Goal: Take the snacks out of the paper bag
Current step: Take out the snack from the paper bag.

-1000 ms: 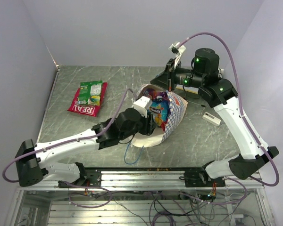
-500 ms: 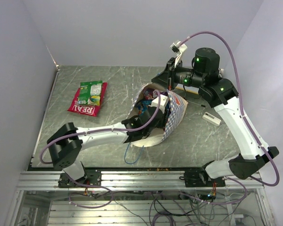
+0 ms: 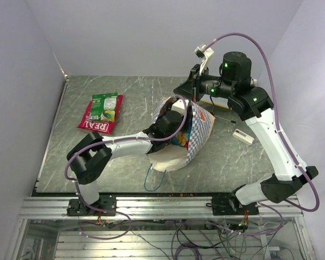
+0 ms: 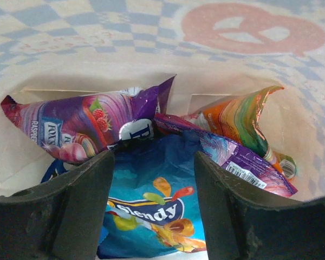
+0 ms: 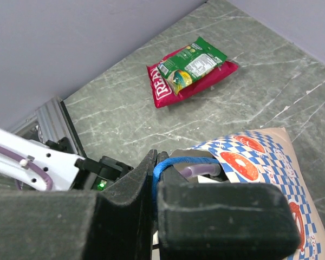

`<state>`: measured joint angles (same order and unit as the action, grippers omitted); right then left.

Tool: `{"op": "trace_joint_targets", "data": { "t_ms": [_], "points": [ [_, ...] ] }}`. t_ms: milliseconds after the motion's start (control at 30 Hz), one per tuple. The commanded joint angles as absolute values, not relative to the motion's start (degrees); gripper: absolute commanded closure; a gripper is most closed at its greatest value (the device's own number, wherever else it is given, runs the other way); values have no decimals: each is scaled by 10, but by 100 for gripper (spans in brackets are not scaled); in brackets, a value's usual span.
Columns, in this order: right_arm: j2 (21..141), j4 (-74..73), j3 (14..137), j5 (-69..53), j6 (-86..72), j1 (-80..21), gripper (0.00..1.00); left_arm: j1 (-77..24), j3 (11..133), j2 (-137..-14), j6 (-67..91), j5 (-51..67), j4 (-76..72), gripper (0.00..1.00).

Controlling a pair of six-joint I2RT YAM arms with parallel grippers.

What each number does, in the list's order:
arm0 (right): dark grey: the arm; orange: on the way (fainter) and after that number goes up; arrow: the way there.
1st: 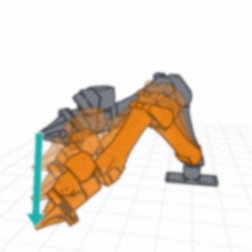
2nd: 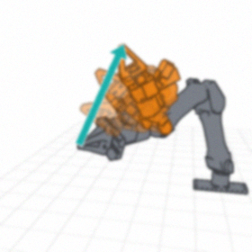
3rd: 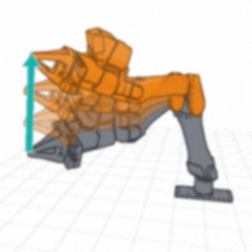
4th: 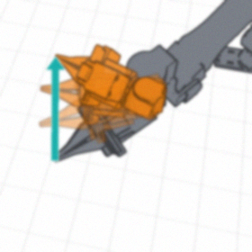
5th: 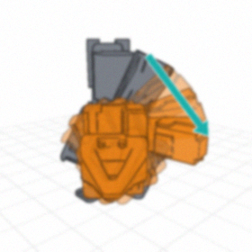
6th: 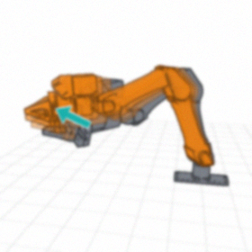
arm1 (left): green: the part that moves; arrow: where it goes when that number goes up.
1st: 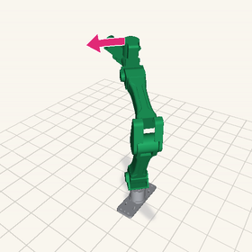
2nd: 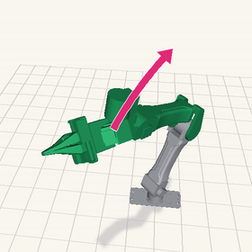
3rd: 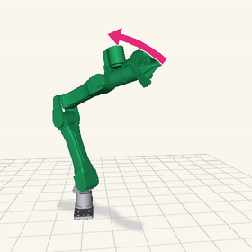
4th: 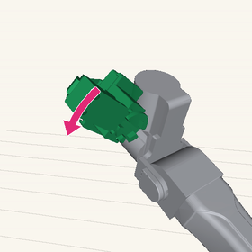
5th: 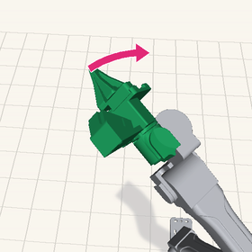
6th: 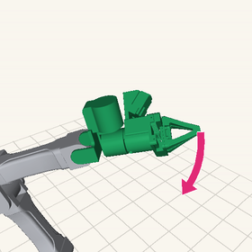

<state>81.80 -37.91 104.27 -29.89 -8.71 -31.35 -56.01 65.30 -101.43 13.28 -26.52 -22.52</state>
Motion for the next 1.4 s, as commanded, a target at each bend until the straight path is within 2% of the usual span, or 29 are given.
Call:
{"op": "trace_joint_targets", "data": {
  "t_ms": [0, 133, 267, 400, 567, 667, 767, 967, 1067, 1167, 1367],
  "points": [
    [807, -356, 1071, -312, -84, -322, 100, -562, 675, -1049, 86, -243, -294, 27],
    [809, -365, 1077, -311, -79, -322, 100, -555, 687, -1074, 85, -234, -301, 25],
    [813, -373, 1084, -308, -74, -322, 100, -547, 697, -1100, 85, -236, -301, 18],
    [816, -377, 1088, -308, -70, -322, 100, -537, 718, -1125, 75, -232, -288, 17],
    [819, -386, 1093, -303, -61, -322, 100, -512, 729, -1130, 82, -195, -275, 31],
    [819, -389, 1092, -296, -56, -322, 100, -511, 725, -1116, 79, -190, -268, 53],
    [812, -377, 1079, -280, -52, -322, 100, -510, 717, -1093, 91, -184, -256, 69],
    [788, -335, 1035, -240, -63, -322, 100, -511, 679, -1028, 124, -148, -241, 83],
    [783, -322, 1023, -232, -65, -322, 100, -512, 659, -989, 138, -127, -232, 85],
    [779, -315, 1015, -225, -64, -322, 100, -514, 644, -949, 143, -103, -211, 93],
    [768, -294, 994, -199, -62, -322, 100, -515, 618, -874, 175, -47, -175, 93]
  ]
}}
